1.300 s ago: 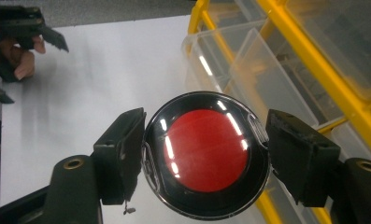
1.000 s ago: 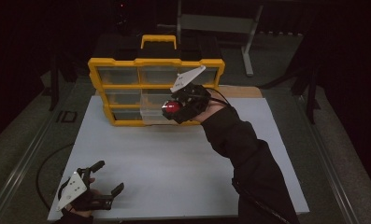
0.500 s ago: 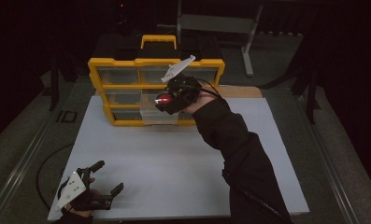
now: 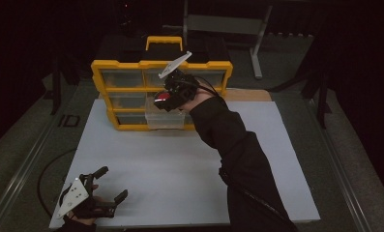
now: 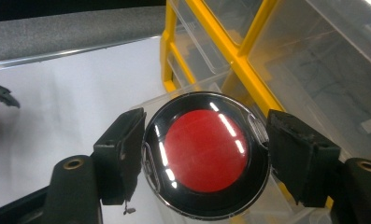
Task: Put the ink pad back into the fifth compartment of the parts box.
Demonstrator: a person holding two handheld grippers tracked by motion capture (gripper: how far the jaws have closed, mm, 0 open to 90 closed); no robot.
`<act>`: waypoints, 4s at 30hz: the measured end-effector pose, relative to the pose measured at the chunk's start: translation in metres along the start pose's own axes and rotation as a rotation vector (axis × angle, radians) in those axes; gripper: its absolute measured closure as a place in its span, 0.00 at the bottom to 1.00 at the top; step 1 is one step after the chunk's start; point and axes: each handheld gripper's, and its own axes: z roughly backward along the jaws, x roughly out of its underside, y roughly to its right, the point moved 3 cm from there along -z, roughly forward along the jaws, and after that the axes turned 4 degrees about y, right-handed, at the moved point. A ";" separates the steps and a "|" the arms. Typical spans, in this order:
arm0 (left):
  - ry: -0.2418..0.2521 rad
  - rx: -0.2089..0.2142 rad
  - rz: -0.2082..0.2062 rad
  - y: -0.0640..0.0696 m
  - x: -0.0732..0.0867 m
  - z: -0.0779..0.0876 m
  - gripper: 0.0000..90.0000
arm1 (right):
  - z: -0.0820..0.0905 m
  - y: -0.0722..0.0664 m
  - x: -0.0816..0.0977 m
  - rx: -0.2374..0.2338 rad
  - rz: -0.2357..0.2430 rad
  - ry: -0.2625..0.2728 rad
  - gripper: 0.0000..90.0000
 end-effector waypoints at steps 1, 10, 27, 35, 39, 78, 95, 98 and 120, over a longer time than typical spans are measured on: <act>0.000 0.000 0.000 0.000 0.000 0.000 0.00 | -0.003 0.001 0.001 0.001 -0.006 -0.005 0.34; 0.001 0.006 0.006 0.000 0.000 0.000 0.00 | -0.022 0.006 0.007 -0.001 -0.041 -0.026 0.34; -0.004 0.011 0.008 -0.001 0.001 -0.001 0.00 | -0.033 0.011 0.017 -0.003 -0.087 -0.042 0.33; -0.005 0.012 0.011 -0.001 0.001 -0.001 0.00 | -0.035 0.011 0.019 -0.011 -0.080 -0.058 0.32; -0.004 0.012 0.012 -0.001 0.001 -0.001 0.00 | -0.031 0.012 0.016 -0.010 -0.093 -0.040 0.22; -0.015 0.006 0.003 0.000 0.002 -0.003 0.00 | 0.014 0.011 0.043 0.030 -0.143 -0.004 0.09; -0.019 0.005 -0.005 0.001 0.002 -0.004 0.00 | 0.052 0.018 0.088 0.077 -0.184 0.007 0.09; -0.019 0.003 -0.008 0.002 0.002 -0.004 0.00 | 0.056 0.019 0.098 0.081 -0.194 0.010 0.09; -0.024 0.002 -0.008 0.001 0.003 -0.005 0.00 | 0.064 0.004 0.160 0.095 -0.224 0.018 0.09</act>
